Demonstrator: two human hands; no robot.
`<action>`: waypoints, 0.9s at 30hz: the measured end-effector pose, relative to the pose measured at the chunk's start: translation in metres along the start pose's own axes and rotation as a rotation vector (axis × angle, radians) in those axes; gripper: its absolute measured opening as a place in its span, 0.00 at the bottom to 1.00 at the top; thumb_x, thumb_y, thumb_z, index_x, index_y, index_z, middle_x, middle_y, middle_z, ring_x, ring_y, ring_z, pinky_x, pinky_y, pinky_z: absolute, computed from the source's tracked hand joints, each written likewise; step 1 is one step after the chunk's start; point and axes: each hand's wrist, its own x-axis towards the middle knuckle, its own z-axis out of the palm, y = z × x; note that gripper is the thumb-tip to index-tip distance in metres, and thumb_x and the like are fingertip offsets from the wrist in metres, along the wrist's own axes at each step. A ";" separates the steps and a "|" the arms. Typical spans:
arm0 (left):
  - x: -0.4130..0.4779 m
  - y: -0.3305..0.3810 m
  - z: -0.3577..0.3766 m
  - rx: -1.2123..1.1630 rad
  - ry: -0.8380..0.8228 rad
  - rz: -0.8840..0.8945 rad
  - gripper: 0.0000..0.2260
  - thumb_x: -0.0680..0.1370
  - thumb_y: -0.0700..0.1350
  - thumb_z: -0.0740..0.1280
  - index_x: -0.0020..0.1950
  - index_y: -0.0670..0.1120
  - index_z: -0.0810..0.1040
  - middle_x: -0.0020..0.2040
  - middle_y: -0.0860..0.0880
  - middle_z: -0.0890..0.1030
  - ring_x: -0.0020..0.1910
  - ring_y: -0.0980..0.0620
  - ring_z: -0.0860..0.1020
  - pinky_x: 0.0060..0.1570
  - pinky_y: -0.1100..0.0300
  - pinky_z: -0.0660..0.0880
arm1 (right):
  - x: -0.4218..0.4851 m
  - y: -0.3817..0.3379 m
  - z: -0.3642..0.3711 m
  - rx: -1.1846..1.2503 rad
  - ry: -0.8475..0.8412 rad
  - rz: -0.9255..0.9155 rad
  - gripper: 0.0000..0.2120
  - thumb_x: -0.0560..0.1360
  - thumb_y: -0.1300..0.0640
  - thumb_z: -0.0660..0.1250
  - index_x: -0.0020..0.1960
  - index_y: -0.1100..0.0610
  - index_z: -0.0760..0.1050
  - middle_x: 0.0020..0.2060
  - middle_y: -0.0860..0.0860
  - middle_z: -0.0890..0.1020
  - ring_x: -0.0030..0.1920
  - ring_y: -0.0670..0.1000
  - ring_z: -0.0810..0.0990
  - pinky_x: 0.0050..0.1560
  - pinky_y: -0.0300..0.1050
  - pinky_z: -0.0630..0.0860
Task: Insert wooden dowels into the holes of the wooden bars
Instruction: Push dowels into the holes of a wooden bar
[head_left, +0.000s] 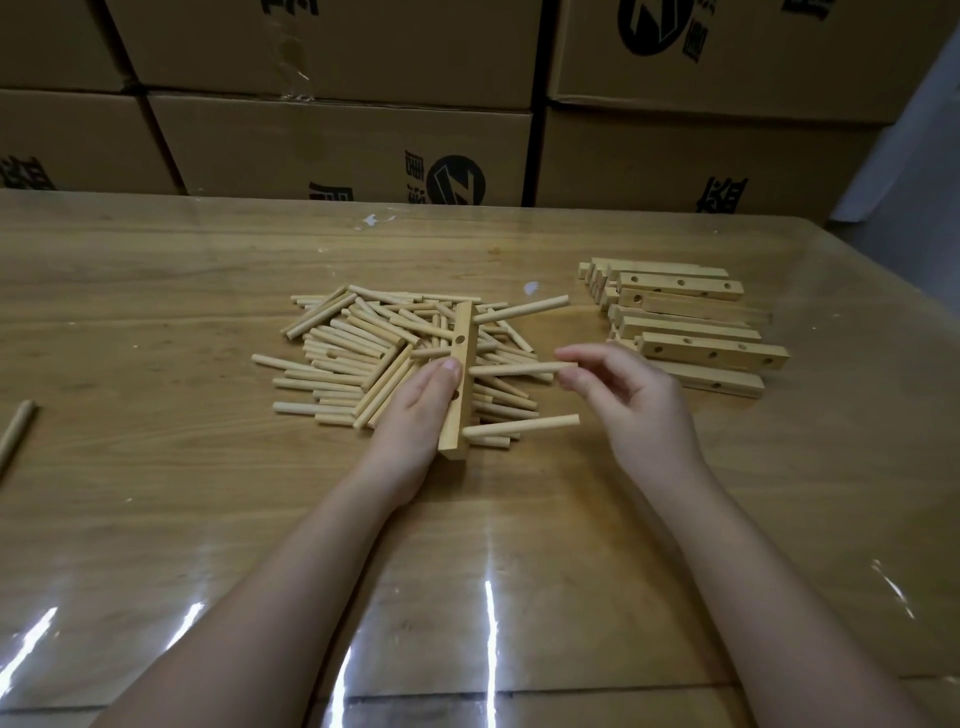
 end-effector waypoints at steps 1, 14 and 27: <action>-0.001 0.001 0.001 0.006 -0.007 0.010 0.12 0.82 0.51 0.57 0.42 0.58 0.76 0.37 0.73 0.78 0.39 0.76 0.74 0.37 0.79 0.68 | 0.000 0.000 0.001 -0.023 0.010 -0.014 0.09 0.75 0.60 0.67 0.51 0.49 0.79 0.44 0.45 0.81 0.48 0.42 0.79 0.51 0.40 0.76; -0.002 0.002 -0.001 0.060 -0.107 -0.003 0.17 0.82 0.53 0.56 0.42 0.69 0.80 0.41 0.68 0.80 0.42 0.72 0.76 0.43 0.72 0.70 | -0.002 0.000 0.001 -0.033 0.028 -0.006 0.07 0.75 0.63 0.66 0.48 0.54 0.81 0.38 0.48 0.82 0.39 0.41 0.80 0.44 0.32 0.75; 0.000 0.001 -0.001 0.011 -0.032 -0.025 0.19 0.82 0.53 0.56 0.37 0.69 0.79 0.37 0.66 0.80 0.38 0.68 0.77 0.46 0.60 0.70 | 0.000 0.000 -0.001 0.109 -0.028 0.096 0.10 0.77 0.56 0.63 0.56 0.46 0.74 0.41 0.44 0.82 0.44 0.40 0.81 0.49 0.37 0.78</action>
